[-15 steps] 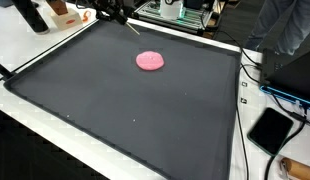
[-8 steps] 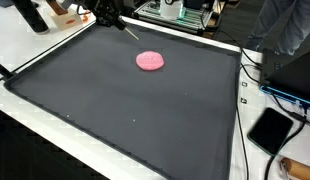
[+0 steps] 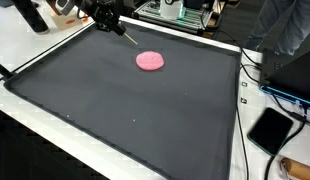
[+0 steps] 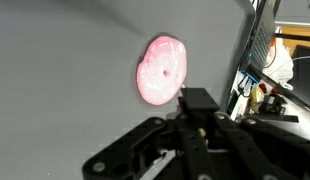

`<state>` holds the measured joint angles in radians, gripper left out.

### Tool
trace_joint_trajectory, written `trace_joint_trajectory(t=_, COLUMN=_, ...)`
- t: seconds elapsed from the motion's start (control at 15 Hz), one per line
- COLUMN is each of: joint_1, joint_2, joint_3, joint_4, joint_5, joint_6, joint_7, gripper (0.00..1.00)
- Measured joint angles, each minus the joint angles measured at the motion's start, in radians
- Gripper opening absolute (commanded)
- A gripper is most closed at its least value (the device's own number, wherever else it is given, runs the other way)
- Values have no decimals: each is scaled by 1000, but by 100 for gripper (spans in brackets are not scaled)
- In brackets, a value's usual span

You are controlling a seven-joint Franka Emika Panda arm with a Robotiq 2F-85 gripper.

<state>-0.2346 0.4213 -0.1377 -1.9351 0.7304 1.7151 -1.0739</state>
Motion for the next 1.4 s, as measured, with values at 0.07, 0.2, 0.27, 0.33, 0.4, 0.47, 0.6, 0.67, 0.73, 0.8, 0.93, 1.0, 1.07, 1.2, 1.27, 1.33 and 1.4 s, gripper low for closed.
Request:
trace_joint_trajectory(t=0.07, joint_1=0, joint_2=4, joint_3=4, joint_4=3, joint_5=0, joint_6=11, joint_7=11, gripper=3)
trace_joint_trajectory(t=0.2, joint_1=1, joint_2=12, joint_3=12, joint_4=9, joint_5=0, joint_6=33, joint_7=32, gripper=3)
trace_joint_trajectory(t=0.27, joint_1=2, joint_2=17, joint_3=15, joint_4=14, joint_5=-1, joint_6=46, joint_7=42, gripper=3)
trace_joint_trajectory(t=0.33, joint_1=3, joint_2=21, joint_3=18, joint_4=17, joint_5=-2, joint_6=60, joint_7=53, gripper=3)
trace_joint_trajectory(t=0.4, joint_1=5, joint_2=24, joint_3=21, joint_4=21, joint_5=-2, joint_6=75, joint_7=66, gripper=3)
trace_joint_trajectory(t=0.47, joint_1=6, joint_2=27, joint_3=25, joint_4=24, joint_5=-4, joint_6=90, joint_7=79, gripper=3)
trace_joint_trajectory(t=0.6, joint_1=11, joint_2=29, joint_3=33, joint_4=28, joint_5=-9, joint_6=119, joint_7=103, gripper=3)
trace_joint_trajectory(t=0.67, joint_1=14, joint_2=29, joint_3=37, joint_4=31, joint_5=-12, joint_6=133, joint_7=115, gripper=3)
trace_joint_trajectory(t=0.73, joint_1=18, joint_2=29, joint_3=41, joint_4=35, joint_5=-16, joint_6=145, joint_7=130, gripper=3)
trace_joint_trajectory(t=0.8, joint_1=22, joint_2=29, joint_3=45, joint_4=40, joint_5=-23, joint_6=151, joint_7=148, gripper=3)
trace_joint_trajectory(t=0.93, joint_1=34, joint_2=29, joint_3=52, joint_4=52, joint_5=-49, joint_6=170, joint_7=188, gripper=3)
trace_joint_trajectory(t=1.0, joint_1=41, joint_2=29, joint_3=57, joint_4=56, joint_5=-66, joint_6=182, joint_7=210, gripper=3)
trace_joint_trajectory(t=1.07, joint_1=48, joint_2=29, joint_3=62, joint_4=62, joint_5=-87, joint_6=193, joint_7=234, gripper=3)
trace_joint_trajectory(t=1.2, joint_1=65, joint_2=29, joint_3=73, joint_4=75, joint_5=-137, joint_6=211, joint_7=281, gripper=3)
trace_joint_trajectory(t=1.27, joint_1=73, joint_2=28, joint_3=80, joint_4=81, joint_5=-165, joint_6=218, joint_7=305, gripper=3)
trace_joint_trajectory(t=1.33, joint_1=80, joint_2=28, joint_3=87, joint_4=86, joint_5=-191, joint_6=222, joint_7=327, gripper=3)
trace_joint_trajectory(t=1.4, joint_1=88, joint_2=27, joint_3=95, joint_4=93, joint_5=-217, joint_6=224, joint_7=349, gripper=3)
